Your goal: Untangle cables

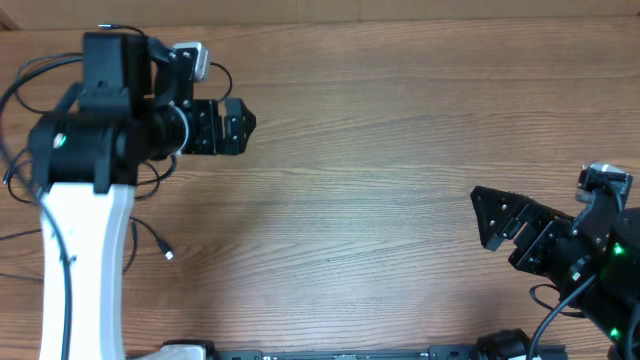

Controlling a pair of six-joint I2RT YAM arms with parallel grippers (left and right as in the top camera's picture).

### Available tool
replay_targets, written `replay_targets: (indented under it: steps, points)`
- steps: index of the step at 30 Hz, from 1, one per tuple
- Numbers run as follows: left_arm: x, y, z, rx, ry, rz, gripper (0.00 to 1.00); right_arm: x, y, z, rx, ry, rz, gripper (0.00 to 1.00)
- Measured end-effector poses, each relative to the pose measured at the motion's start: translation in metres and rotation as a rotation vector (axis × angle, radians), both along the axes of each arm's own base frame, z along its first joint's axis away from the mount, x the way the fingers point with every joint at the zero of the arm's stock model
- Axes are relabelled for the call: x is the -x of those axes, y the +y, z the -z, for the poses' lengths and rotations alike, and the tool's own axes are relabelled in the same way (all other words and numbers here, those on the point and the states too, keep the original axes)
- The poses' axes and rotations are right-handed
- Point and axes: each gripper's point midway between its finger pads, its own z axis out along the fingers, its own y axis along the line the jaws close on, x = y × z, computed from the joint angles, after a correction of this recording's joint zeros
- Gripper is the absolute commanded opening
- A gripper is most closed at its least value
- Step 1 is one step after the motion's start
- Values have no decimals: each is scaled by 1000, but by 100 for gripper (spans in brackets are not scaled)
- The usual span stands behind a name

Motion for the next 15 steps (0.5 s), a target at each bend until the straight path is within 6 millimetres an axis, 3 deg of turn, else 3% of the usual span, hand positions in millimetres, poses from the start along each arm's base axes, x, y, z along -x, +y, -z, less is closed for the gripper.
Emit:
replay_targets:
  steps: [5, 9, 11, 15]
  points:
    - [53, 16, -63, -62, -243, -43, 99, 9, -7, -5, 35, -46, 6, 100]
    - [98, 35, -108, -113, -442, -118, 100, 36, -18, -22, 76, -174, 2, 100]
    - [106, 40, -114, -130, -472, -145, 100, 45, -26, -27, 96, -221, 30, 100]
    - [99, 44, -111, -146, -459, -161, 100, 45, -33, -28, 125, -229, 55, 100]
